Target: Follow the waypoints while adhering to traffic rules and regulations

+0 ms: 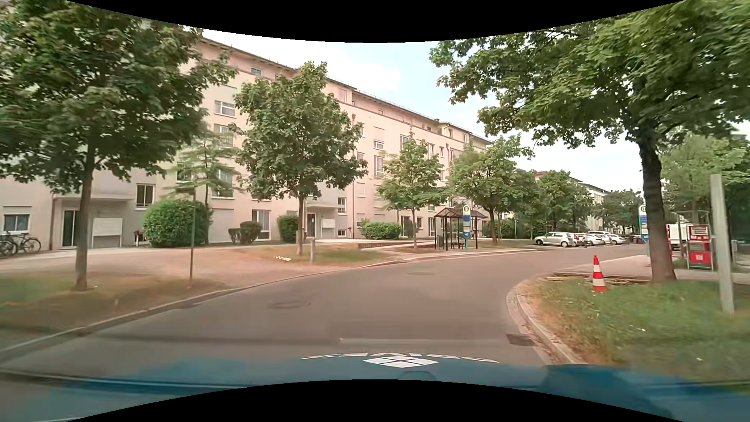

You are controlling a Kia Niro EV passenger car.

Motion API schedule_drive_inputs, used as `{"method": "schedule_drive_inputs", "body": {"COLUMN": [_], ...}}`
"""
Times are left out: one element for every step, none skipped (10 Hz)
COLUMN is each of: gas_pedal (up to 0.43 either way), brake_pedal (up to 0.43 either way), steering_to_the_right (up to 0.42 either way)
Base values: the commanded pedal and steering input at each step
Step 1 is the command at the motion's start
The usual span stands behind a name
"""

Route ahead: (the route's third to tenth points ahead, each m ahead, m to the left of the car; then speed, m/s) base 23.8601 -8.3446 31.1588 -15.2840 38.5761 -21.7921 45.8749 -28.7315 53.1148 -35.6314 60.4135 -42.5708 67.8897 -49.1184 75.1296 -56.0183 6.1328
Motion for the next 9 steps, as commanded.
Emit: {"method": "schedule_drive_inputs", "body": {"gas_pedal": [0.157,0.157,0.157,0.157,0.157,0.157,0.157,0.157,0.150], "brake_pedal": [0.000,0.000,0.000,0.000,0.000,0.000,0.000,0.000,0.000], "steering_to_the_right": [0.090,0.096,0.103,0.107,0.109,0.112,0.120,0.128,0.142]}}
